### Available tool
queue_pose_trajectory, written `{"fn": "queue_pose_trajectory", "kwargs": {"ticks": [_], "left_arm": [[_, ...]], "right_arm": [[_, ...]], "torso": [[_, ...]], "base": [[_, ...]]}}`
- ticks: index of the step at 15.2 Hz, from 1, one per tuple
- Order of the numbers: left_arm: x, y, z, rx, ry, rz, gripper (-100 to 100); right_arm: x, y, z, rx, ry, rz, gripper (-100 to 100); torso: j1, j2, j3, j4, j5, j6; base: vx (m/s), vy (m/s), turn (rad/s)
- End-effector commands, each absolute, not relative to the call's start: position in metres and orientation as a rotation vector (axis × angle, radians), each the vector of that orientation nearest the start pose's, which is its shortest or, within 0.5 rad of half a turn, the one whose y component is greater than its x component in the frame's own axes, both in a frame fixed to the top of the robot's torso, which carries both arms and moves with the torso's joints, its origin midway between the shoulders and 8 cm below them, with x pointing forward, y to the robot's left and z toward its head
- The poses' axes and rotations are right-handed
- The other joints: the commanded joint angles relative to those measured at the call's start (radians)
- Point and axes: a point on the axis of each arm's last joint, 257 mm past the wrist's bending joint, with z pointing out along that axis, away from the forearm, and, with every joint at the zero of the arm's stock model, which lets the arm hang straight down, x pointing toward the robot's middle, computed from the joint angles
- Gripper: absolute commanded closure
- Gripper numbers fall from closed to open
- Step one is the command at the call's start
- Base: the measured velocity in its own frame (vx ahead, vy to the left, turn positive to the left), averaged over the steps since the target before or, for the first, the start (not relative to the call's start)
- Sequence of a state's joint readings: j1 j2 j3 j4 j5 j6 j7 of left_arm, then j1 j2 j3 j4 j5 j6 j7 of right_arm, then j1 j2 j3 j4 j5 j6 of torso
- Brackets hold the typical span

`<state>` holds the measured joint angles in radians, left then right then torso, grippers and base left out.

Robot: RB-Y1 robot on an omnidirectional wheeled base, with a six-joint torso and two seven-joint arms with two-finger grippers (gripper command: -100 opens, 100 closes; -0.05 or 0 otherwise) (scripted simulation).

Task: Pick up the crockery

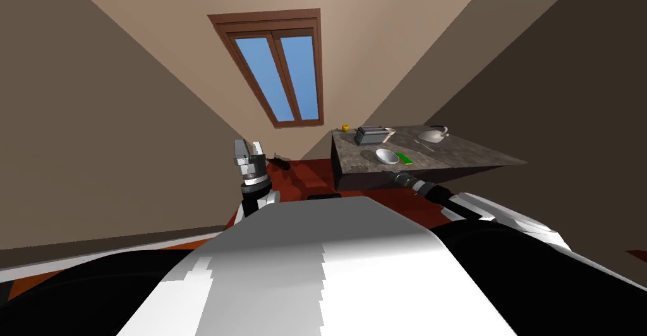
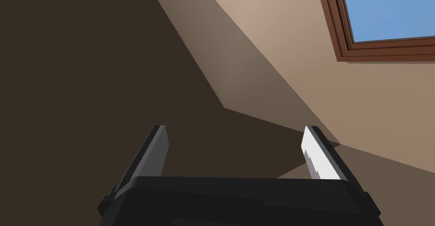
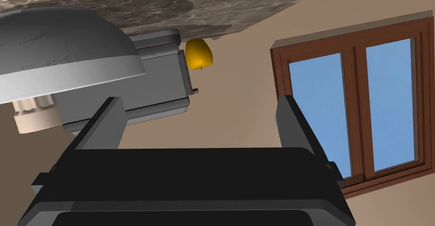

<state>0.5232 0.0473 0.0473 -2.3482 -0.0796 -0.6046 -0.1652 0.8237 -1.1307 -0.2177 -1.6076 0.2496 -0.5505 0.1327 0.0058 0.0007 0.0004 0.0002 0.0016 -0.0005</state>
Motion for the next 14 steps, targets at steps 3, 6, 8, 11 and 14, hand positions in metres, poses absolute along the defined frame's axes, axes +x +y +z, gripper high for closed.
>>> {"fn": "queue_pose_trajectory", "kwargs": {"ticks": [3,6,8,11,14], "left_arm": [[0.310,0.270,0.064,-0.383,0.621,-1.079,0],[0.310,0.270,0.064,-0.383,0.621,-1.079,0],[0.310,0.270,0.064,-0.383,0.621,-1.079,0],[0.310,0.270,0.064,-0.383,0.621,-1.079,0],[0.310,0.270,0.064,-0.383,0.621,-1.079,0]], "right_arm": [[0.275,-0.557,-0.252,-0.154,2.141,0.128,-100],[0.269,-0.575,-0.251,-0.228,2.194,0.067,-100],[0.260,-0.591,-0.254,-0.276,2.240,0.016,-100],[0.252,-0.606,-0.254,-0.337,2.287,-0.035,-100],[0.233,-0.633,-0.257,-0.438,2.374,-0.121,-100]], "torso": [[0.001,-0.001,-0.001,0.000,0.000,0.000],[0.000,-0.002,-0.001,0.000,0.000,0.000],[-0.001,-0.001,-0.001,0.000,0.000,0.000],[-0.003,-0.001,-0.001,0.000,-0.001,0.000],[-0.004,-0.002,-0.001,-0.001,-0.001,0.000]], "base": [[0.044,0.094,0.188],[0.057,0.078,0.169],[0.035,0.041,0.081],[0.053,0.036,0.155],[0.068,0.023,0.151]]}}
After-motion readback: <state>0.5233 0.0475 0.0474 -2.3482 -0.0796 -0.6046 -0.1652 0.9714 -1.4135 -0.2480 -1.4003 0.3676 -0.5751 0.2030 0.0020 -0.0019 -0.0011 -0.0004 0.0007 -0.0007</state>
